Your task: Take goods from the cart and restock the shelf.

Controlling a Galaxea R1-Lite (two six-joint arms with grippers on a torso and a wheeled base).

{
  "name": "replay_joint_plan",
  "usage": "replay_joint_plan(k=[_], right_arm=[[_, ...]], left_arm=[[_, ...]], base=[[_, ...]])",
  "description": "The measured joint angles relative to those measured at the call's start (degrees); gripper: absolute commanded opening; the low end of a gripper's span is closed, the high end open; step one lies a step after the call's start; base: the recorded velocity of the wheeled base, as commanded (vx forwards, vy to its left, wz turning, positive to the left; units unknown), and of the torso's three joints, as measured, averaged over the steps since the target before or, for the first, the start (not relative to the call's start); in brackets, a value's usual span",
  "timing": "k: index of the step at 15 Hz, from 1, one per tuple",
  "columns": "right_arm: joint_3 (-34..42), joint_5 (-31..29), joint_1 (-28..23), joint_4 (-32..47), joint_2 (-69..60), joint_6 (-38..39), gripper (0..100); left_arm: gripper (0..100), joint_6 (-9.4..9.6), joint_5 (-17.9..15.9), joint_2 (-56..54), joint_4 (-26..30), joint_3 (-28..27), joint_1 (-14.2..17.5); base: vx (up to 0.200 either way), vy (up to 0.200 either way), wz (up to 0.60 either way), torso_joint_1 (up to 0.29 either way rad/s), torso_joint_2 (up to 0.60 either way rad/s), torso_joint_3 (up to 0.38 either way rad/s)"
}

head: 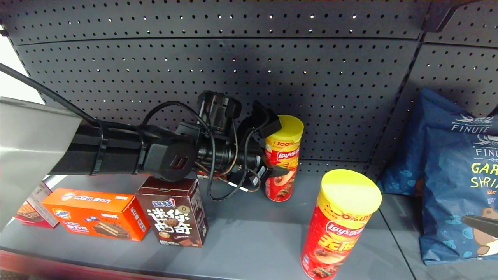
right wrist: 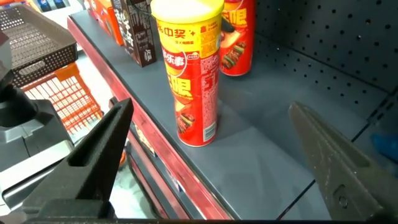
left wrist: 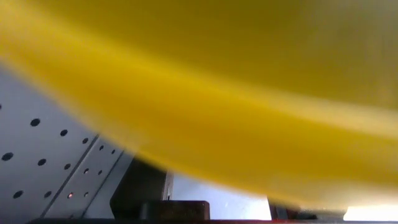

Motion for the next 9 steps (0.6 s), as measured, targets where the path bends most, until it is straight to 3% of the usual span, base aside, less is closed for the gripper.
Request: replay_joint_plan(k=[9], right_arm=[[0.63,0.0,-0.07,-0.02,-0.09,0.02,100]], left_arm=[[0,0.0,-0.3,1.71,-0.24,-0.35,-0.29]], base=[[0.0,0.0,0.0,0.0,0.0,0.0]])
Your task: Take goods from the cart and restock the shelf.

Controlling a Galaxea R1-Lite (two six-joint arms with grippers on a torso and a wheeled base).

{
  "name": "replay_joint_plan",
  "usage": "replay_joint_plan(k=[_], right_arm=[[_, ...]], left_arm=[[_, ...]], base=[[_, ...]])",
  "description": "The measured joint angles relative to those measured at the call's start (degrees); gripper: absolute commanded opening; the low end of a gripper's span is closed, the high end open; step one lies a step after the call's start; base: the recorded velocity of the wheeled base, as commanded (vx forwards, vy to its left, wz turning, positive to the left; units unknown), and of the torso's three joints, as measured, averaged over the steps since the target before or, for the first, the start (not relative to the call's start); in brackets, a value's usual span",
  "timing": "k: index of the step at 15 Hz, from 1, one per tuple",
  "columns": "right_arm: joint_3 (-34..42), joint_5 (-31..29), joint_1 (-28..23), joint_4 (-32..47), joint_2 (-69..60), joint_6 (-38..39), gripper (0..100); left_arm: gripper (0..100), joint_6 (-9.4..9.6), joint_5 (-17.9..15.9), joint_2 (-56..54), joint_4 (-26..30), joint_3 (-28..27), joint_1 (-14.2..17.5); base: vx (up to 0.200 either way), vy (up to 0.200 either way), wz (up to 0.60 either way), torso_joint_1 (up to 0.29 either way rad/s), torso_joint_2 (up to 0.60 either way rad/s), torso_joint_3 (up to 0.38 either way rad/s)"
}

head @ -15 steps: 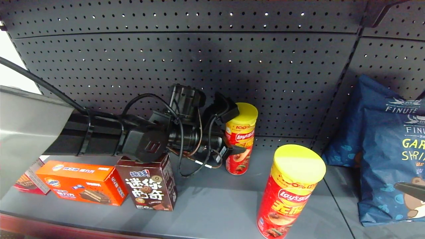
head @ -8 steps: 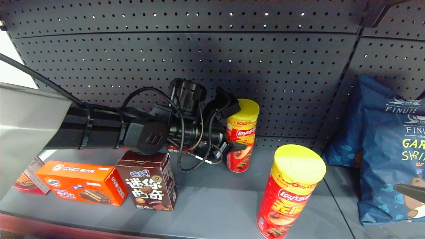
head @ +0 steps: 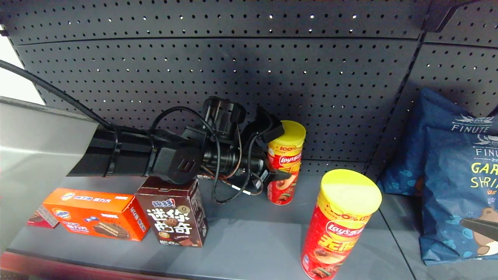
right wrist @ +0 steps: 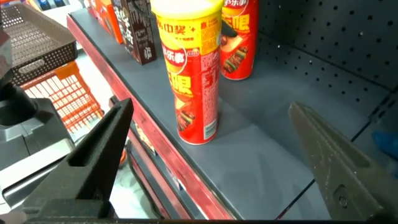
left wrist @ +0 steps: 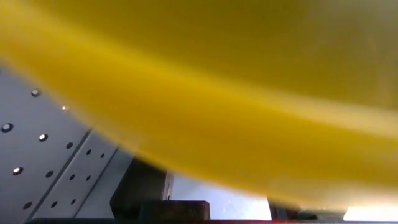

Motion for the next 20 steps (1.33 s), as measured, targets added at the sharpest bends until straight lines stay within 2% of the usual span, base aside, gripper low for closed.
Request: replay_joint_plan(k=[6,7,15,20], right_arm=[[0.33,0.0,0.02,-0.02,-0.13,0.48,100],[0.35,0.02,0.02,0.0,-0.24,0.52,100],[0.89,0.05,0.02,0.04,-1.41,1.1,100],[0.88,0.09,0.07,0.04,-1.52,1.12,100]], left_arm=[[0,-0.01,0.0,0.99,-0.22,-0.59,-0.09],[100,-0.01,0.02,1.07,-0.17,-0.63,-0.15],[100,-0.17,0.79,1.43,0.05,-1.19,0.0],[100,-0.24,5.86,0.59,0.24,-0.65,1.21]], base=[[0.0,0.0,0.0,0.0,0.0,0.0],[0.0,0.0,0.0,0.0,0.0,0.0],[0.0,0.0,0.0,0.0,0.0,0.0],[0.0,0.0,0.0,0.0,0.0,0.0]])
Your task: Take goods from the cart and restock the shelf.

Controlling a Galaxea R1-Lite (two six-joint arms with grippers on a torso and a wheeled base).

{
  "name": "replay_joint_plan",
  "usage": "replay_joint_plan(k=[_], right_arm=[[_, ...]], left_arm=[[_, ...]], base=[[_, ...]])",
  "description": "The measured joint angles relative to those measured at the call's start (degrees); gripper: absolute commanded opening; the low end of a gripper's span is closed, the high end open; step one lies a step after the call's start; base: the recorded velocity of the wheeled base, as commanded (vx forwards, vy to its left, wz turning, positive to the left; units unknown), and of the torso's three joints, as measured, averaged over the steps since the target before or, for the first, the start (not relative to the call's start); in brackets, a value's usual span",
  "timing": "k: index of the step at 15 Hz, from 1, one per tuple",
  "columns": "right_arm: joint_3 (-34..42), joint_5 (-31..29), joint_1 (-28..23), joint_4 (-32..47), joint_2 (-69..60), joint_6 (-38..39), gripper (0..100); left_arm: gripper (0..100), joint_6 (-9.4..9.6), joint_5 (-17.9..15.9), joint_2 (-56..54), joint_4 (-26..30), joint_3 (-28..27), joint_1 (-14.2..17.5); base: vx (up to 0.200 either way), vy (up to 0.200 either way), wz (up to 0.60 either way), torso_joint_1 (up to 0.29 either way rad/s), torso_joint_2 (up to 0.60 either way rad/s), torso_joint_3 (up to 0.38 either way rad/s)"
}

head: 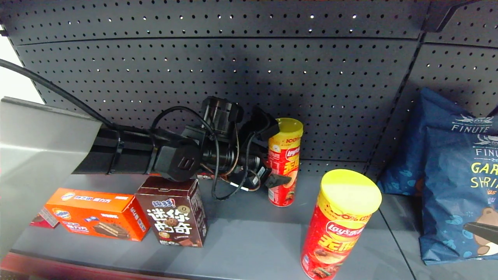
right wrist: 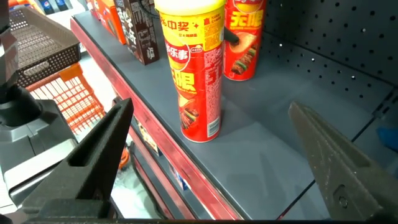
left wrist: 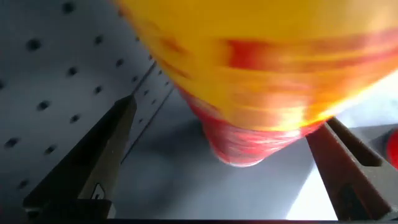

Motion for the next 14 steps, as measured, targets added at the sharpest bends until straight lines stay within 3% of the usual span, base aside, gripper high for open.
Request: replay_joint_plan(k=[5,10,14], right_arm=[[0.09,0.0,-0.02,-0.01,0.0,0.04,100],[0.06,0.02,-0.02,-0.01,0.01,0.06,100],[-0.63,0.11,-0.02,0.0,1.39,0.09,100]], left_arm=[[100,0.13,3.15,-2.01,-0.26,2.97,1.33],[100,0.05,3.96,-6.4,-0.26,7.06,0.3],[100,0.12,7.36,-10.92,-0.37,12.19,-0.09]], base=[[0.0,0.0,0.0,0.0,0.0,0.0],[0.0,0.0,0.0,0.0,0.0,0.0],[0.0,0.0,0.0,0.0,0.0,0.0]])
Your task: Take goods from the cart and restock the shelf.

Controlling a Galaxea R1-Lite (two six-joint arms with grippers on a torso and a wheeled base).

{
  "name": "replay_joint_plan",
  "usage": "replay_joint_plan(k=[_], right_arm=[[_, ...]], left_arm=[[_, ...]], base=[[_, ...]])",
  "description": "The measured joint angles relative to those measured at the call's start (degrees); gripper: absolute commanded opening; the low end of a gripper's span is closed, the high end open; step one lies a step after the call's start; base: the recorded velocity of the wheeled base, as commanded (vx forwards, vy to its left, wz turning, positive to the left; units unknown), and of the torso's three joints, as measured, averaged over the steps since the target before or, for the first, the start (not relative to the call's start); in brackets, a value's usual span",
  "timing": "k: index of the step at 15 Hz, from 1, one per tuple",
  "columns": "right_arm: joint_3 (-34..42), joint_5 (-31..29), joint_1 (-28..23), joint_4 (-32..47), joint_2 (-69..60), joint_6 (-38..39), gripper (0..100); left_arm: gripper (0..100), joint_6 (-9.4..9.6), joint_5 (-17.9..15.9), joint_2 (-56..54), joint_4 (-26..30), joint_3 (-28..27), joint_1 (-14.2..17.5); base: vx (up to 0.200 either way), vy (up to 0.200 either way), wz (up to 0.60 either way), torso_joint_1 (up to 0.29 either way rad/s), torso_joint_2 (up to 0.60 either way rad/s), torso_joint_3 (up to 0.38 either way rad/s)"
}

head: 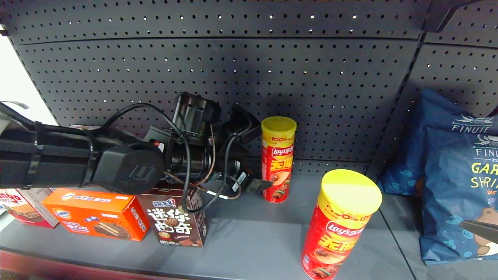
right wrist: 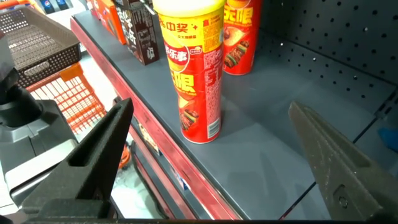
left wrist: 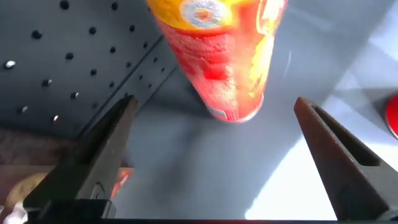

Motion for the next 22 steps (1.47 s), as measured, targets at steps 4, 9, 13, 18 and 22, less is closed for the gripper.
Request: replay_joint_plan(k=[4,9,13,18,22], right_arm=[[-0.51,-0.04,0.0,0.02,1.34,-0.02,100],[-0.85,-0.15,-0.09,0.0,1.67,0.02,100],[-0.46,-0.11,-0.09,-0.01,1.79,0.0,100],[-0.13,-0.2,-0.13,0.0,1.68,0.13,100],[-0.1,-0.2,-0.13,0.0,1.54,1.45,100]], left_arm=[[100,1.29,1.8,-3.64,-0.45,4.92,-0.96],[100,6.06,7.3,-3.89,-1.15,4.99,-0.94],[100,9.45,7.55,-2.15,-2.67,3.86,-0.9],[100,11.09,10.12,2.07,-9.25,0.83,-1.01],[100,11.29,11.0,4.38,-10.4,0.85,-1.34]], base=[[0.0,0.0,0.0,0.0,0.0,0.0],[0.0,0.0,0.0,0.0,0.0,0.0],[0.0,0.0,0.0,0.0,0.0,0.0],[0.0,0.0,0.0,0.0,0.0,0.0],[0.0,0.0,0.0,0.0,0.0,0.0]])
